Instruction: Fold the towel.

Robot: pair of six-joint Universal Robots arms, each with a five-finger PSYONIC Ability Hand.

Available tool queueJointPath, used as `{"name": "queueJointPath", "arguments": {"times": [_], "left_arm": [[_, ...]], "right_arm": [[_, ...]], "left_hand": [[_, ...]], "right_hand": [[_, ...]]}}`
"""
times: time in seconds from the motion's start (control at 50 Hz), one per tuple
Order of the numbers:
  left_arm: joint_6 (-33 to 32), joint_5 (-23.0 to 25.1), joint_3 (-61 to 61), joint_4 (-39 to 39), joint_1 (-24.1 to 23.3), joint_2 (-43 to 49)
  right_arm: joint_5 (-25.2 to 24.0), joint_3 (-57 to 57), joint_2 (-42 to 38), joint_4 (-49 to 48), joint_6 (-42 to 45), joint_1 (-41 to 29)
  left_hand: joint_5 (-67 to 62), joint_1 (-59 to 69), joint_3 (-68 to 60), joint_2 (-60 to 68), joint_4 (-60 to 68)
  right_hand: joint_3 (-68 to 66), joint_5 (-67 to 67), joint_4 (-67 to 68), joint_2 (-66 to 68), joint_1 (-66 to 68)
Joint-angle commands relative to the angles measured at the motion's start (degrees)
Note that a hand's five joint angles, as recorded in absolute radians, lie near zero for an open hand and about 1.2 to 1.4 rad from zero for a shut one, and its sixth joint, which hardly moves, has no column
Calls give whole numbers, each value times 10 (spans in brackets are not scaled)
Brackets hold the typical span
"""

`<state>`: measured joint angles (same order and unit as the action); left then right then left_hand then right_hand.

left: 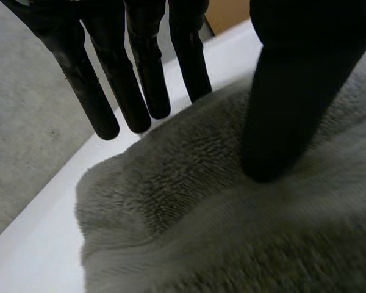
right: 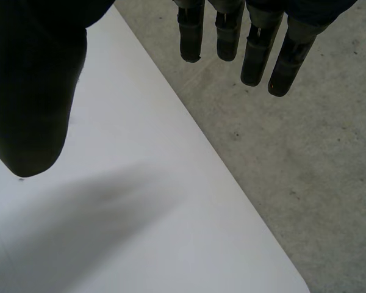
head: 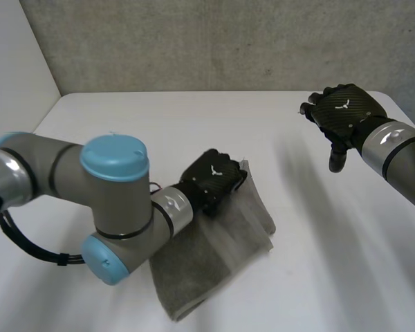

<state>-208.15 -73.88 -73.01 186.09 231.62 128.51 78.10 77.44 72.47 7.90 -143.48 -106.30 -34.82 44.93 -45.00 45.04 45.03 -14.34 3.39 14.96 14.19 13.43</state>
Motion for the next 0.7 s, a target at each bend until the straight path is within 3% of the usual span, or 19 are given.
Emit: {"name": "queueJointPath", "arguments": {"times": [0.02, 0.04, 0.16, 0.3, 0.4, 0.52, 0.7], "left_arm": [[-19, -31, 4, -7, 1, 11], [-19, -47, 3, -8, 3, 6], [-11, -131, -31, 3, 35, -69], [11, -142, -115, 42, 81, -179], [41, -130, -196, 80, 112, -242], [49, -81, -293, 110, 168, -283], [50, -23, -385, 112, 212, -335]], "right_arm": [[-2, 6, -7, -1, 1, 0], [-3, 6, -8, 0, 1, -1], [-4, 6, -17, -1, 1, -8], [-8, 14, -30, 0, -7, -17], [-20, 31, -40, -10, -8, -51], [-25, 36, -51, -77, -23, -99], [-45, -24, -95, -113, -177, -149]], "left_hand": [[-278, 277, -276, 276, 276], [-351, 350, -349, 349, 349], [-352, 351, -350, 350, 350], [-352, 351, -350, 350, 350], [-352, 351, -350, 350, 350], [-352, 351, -350, 350, 350], [-281, 280, -280, 279, 279]], "right_hand": [[43, -34, -50, -42, -34], [43, -34, -50, -42, -34], [43, -34, -50, -42, -34], [43, -34, -50, -42, -34], [43, -34, -50, -42, -34], [43, -34, -50, -42, -34], [43, -34, -50, -42, -34]]}}
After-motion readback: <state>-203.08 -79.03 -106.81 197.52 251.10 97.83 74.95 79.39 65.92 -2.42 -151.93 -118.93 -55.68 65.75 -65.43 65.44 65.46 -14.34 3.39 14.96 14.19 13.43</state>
